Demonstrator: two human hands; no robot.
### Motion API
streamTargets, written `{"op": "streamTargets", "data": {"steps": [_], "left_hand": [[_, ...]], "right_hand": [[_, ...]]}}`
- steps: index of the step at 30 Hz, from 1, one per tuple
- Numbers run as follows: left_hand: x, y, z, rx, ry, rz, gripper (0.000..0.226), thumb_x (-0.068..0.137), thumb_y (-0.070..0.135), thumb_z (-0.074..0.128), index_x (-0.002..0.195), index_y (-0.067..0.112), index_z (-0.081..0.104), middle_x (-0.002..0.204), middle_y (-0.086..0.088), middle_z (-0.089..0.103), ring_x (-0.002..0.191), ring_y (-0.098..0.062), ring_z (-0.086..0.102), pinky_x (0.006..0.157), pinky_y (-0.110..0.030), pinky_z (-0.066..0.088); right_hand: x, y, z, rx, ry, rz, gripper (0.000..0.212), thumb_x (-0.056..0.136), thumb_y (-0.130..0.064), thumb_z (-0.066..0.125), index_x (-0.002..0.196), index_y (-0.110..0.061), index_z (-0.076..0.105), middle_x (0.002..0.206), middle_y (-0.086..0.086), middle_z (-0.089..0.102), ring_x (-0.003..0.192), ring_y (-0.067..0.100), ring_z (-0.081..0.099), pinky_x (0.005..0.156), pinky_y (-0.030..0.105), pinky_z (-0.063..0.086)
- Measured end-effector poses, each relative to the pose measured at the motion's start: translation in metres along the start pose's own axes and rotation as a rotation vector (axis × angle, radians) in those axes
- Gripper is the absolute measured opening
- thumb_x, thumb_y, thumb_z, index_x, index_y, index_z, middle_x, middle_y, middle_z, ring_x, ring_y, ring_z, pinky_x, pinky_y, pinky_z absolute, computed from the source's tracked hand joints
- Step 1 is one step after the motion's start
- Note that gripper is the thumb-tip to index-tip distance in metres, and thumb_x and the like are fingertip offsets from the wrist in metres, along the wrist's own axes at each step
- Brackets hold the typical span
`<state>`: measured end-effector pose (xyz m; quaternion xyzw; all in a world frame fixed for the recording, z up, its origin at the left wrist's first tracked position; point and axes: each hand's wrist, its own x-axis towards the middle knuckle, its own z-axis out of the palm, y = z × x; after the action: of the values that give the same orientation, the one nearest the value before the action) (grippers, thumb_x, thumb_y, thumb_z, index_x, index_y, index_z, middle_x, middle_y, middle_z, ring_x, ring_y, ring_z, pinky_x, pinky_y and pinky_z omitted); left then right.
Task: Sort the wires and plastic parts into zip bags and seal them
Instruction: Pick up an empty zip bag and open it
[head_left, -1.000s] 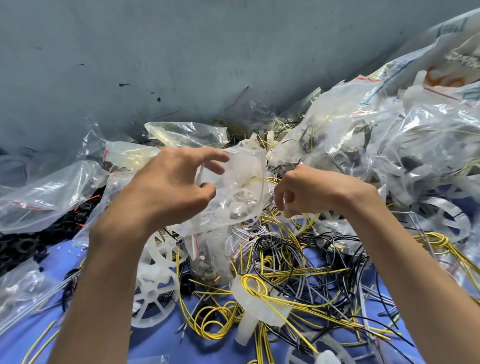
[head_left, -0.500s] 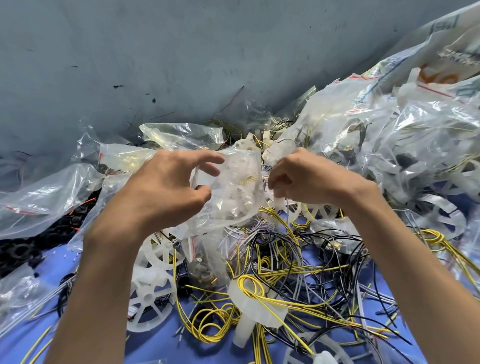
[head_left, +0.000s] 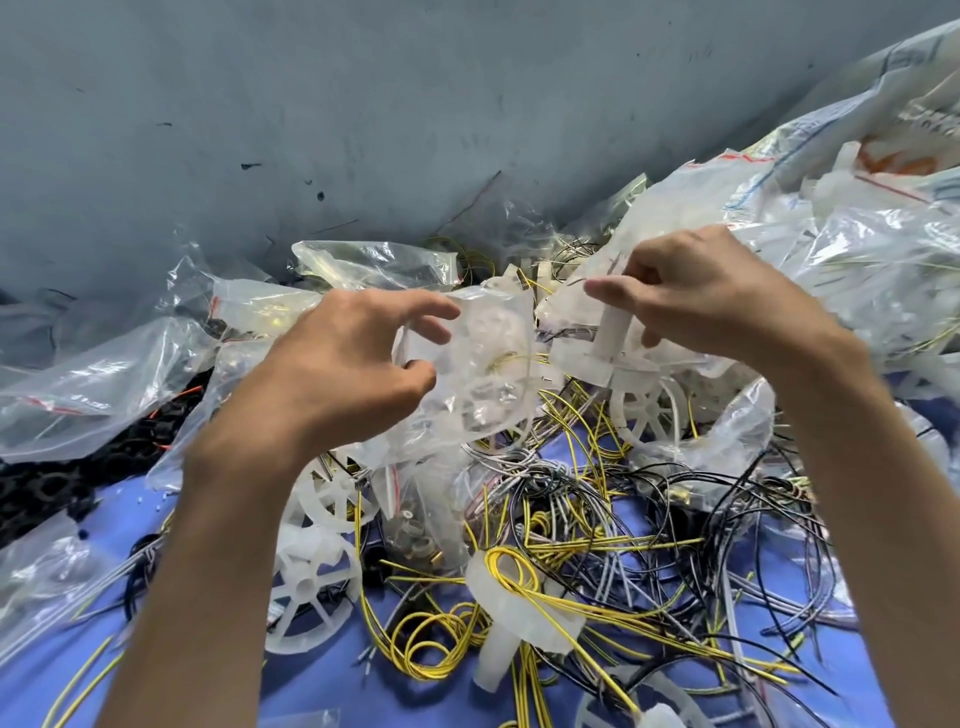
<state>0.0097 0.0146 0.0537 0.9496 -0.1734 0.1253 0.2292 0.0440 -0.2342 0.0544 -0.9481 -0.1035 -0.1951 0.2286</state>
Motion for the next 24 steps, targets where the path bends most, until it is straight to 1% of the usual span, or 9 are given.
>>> {"op": "streamTargets", "data": {"steps": [4,7,10,11,13,15,16,20,24], "left_hand": [[0.000,0.002,0.001,0.008,-0.006,0.003,0.053,0.075,0.012,0.058,0.120,0.039,0.059,0.105,0.024,0.066,0.052,0.018,0.046,0.062,-0.024,0.040],[0.000,0.004,0.001,0.015,0.001,0.002,0.053,0.076,0.011,0.058,0.121,0.038,0.059,0.106,0.024,0.066,0.052,0.018,0.045,0.064,-0.025,0.040],[-0.002,0.009,0.000,0.007,-0.002,0.022,0.053,0.075,0.011,0.058,0.121,0.038,0.059,0.102,0.026,0.066,0.051,0.016,0.046,0.061,-0.024,0.039],[-0.003,0.011,-0.001,0.006,-0.002,0.036,0.052,0.074,0.011,0.057,0.118,0.038,0.060,0.093,0.030,0.066,0.050,0.015,0.047,0.058,-0.021,0.038],[-0.005,0.017,0.000,0.021,0.007,0.071,0.045,0.073,0.010,0.056,0.107,0.039,0.062,0.061,0.039,0.056,0.047,0.009,0.047,0.049,-0.012,0.033],[-0.006,0.023,0.000,-0.007,0.011,0.109,0.046,0.073,0.005,0.055,0.101,0.041,0.064,0.049,0.034,0.050,0.044,0.000,0.045,0.044,-0.009,0.034],[-0.007,0.025,0.000,-0.028,0.010,0.133,0.051,0.073,0.001,0.055,0.107,0.038,0.064,0.049,0.033,0.049,0.043,-0.001,0.044,0.045,-0.007,0.034],[-0.009,0.030,-0.002,-0.048,0.009,0.199,0.057,0.072,-0.008,0.054,0.120,0.022,0.063,0.053,0.043,0.047,0.042,0.002,0.044,0.046,-0.001,0.031],[-0.009,0.032,-0.002,-0.067,0.020,0.203,0.057,0.073,-0.009,0.053,0.122,0.020,0.061,0.051,0.044,0.045,0.040,-0.002,0.040,0.045,-0.003,0.031]], "right_hand": [[0.000,-0.008,-0.001,0.127,0.104,0.009,0.044,0.090,-0.041,0.057,0.064,-0.006,0.063,0.051,0.003,0.064,0.039,0.002,0.057,0.039,0.016,0.038],[-0.002,-0.017,-0.005,0.331,0.186,0.011,0.037,0.091,-0.036,0.058,0.070,-0.005,0.061,0.053,0.000,0.061,0.036,0.004,0.056,0.040,0.019,0.041],[-0.008,-0.028,-0.011,0.630,0.135,-0.014,0.030,0.093,-0.029,0.057,0.069,-0.010,0.056,0.049,-0.002,0.057,0.036,0.008,0.051,0.040,0.019,0.035],[-0.010,-0.032,-0.013,0.729,0.087,-0.040,0.030,0.094,-0.026,0.056,0.068,-0.011,0.055,0.048,-0.003,0.056,0.036,0.009,0.050,0.040,0.019,0.034],[-0.014,-0.041,-0.013,0.830,-0.017,-0.099,0.030,0.095,-0.023,0.054,0.067,-0.012,0.055,0.048,-0.002,0.056,0.037,0.010,0.049,0.040,0.019,0.034],[-0.016,-0.047,-0.010,0.762,-0.066,-0.141,0.029,0.094,-0.023,0.056,0.067,-0.011,0.058,0.049,-0.001,0.060,0.038,0.010,0.051,0.040,0.019,0.036],[-0.016,-0.048,-0.008,0.689,-0.065,-0.153,0.028,0.092,-0.024,0.058,0.068,-0.009,0.060,0.051,-0.001,0.062,0.039,0.010,0.054,0.042,0.020,0.038],[-0.015,-0.048,-0.004,0.525,-0.061,-0.138,0.024,0.086,-0.029,0.065,0.071,-0.010,0.064,0.056,0.004,0.066,0.043,0.012,0.060,0.050,0.038,0.050],[-0.016,-0.048,-0.002,0.424,-0.006,-0.151,0.024,0.085,-0.032,0.067,0.072,-0.012,0.065,0.055,0.001,0.068,0.044,0.007,0.063,0.053,0.036,0.056]]}}
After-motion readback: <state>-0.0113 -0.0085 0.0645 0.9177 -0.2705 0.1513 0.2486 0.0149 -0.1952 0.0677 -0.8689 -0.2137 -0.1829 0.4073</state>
